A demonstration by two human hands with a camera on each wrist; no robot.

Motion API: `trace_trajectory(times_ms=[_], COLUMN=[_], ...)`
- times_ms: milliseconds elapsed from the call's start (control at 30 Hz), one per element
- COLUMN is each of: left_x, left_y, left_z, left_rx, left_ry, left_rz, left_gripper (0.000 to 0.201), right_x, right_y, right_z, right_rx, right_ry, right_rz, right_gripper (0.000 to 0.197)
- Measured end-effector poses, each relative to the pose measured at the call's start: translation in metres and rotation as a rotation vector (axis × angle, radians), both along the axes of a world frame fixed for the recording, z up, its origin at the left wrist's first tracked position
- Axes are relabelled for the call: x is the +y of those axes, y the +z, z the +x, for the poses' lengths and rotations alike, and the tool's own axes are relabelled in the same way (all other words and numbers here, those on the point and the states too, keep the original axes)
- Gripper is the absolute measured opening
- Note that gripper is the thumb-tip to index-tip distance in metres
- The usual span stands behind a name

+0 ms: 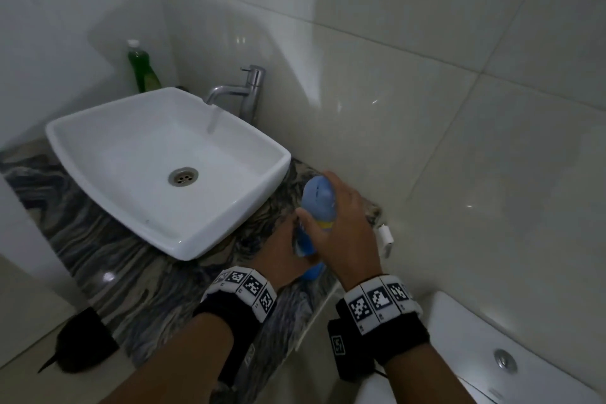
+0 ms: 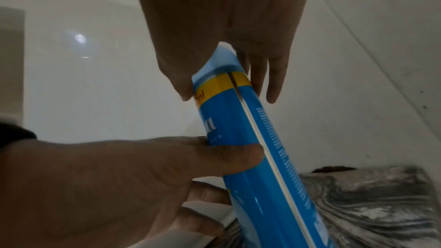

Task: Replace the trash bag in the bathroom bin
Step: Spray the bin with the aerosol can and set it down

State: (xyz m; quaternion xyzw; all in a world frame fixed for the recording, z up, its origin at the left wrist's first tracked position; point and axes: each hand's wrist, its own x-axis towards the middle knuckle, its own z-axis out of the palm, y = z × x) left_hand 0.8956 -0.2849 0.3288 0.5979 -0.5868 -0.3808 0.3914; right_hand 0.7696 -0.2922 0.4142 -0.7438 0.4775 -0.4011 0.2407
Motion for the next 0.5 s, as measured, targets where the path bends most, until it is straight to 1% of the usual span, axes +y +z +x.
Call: trace_trajectory(times_ms=[33,67,133,167,267,300,367,433,500], left_x=[0.000,-0.001,-0.002,-0.001,0.002,0.005,0.008,0.011,0.019], left_y=[0.004,0.009,0.014,0.017,0.027,0.033,0.043,0.049,0.057], left_z=[-0.003,-0.004,-0.004,-0.005,-0.009,-0.012,-0.019,-0.025,-0.035], left_rx=[-0.014,-0.027,-0.075,-0.073,-0.042,-0.031,0.034,0.067,0.065], left_ry=[0.006,0.006,-0.015,-0.011,-0.023,-0.034,-0.060,-0.048,-0.073], left_rz=[-0.011,-0.035,-0.060,-0.069,-0.082,-0.068,-0.095,-0.142,-0.157], left_gripper=[0.090,0.090,0.076,0.071,0.065,0.061,0.057,0.056,0.058], right_x=[-0.001,-0.002,-0.002,-0.002,-0.001,0.001,0.005,0.012,0.023], right_y=[-0.001,-0.002,-0.005,-0.006,-0.003,0.000,0.011,0.026,0.043], right_z=[0.000,0.001,0.001,0.000,-0.007,-0.011,-0.022,-0.039,-0.059], right_rx=[-0.015,-0.019,-0.009,-0.015,-0.052,-0.061,-0.084,-0.104,-0.119], right_ry=[-0.003,0.000,-0.007,-0.011,-0.023,-0.033,-0.047,-0.045,-0.033], right_rz=[-0.015,-0.030,-0.042,-0.046,-0.056,-0.058,-0.066,-0.075,-0.078], right_gripper=[0.067,0.065,0.064,0.064,0.067,0.067,0.064,0.062,0.059])
